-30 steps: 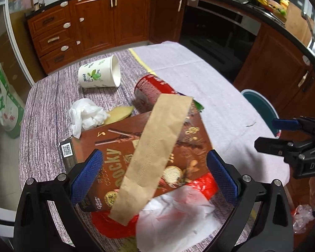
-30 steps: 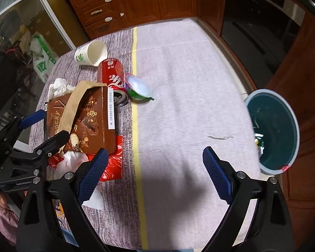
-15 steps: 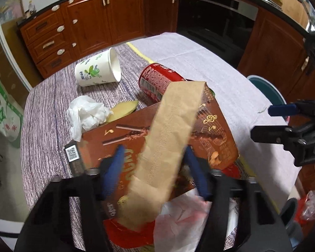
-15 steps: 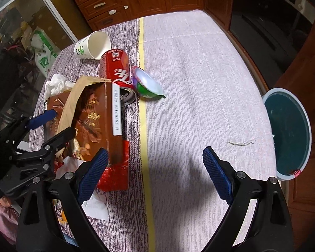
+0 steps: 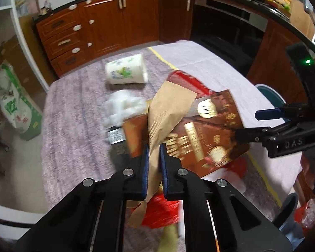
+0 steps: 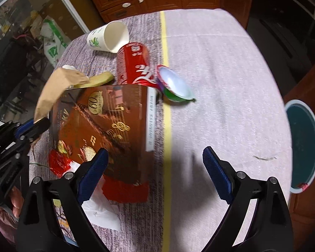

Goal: Collect trash
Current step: 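Lift the paper strip with the left tool while the right tool grasps the brown Pocky box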

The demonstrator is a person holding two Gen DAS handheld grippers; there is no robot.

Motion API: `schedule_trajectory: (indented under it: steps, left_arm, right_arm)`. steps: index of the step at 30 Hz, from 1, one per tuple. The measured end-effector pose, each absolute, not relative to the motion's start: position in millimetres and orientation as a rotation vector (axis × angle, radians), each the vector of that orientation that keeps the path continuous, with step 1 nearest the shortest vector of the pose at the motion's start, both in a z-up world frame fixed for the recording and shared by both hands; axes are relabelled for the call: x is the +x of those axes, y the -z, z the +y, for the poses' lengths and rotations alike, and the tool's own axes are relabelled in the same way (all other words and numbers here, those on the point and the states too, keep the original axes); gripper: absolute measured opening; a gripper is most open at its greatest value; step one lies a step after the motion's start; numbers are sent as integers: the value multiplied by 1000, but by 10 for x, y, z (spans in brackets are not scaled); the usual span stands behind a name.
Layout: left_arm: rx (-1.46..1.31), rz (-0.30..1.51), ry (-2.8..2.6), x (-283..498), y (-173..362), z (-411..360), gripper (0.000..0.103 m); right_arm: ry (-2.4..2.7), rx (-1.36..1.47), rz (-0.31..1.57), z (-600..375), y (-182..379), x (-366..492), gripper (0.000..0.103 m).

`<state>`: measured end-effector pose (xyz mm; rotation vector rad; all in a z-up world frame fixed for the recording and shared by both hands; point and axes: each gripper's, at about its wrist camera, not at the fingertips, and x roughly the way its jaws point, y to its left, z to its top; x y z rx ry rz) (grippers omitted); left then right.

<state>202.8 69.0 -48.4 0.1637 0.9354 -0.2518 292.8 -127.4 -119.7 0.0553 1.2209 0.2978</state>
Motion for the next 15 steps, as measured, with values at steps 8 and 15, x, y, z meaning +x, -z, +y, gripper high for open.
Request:
schedule_trajectory:
  steps: [8, 15]
  left_arm:
    - [161, 1008, 180, 2068, 729, 959, 11]
    - [143, 1015, 185, 2099, 800, 918, 11]
  right_arm:
    - [-392, 84, 1232, -1097, 1357, 3096, 87]
    - [-475, 177, 1235, -1021, 1429, 3141, 85]
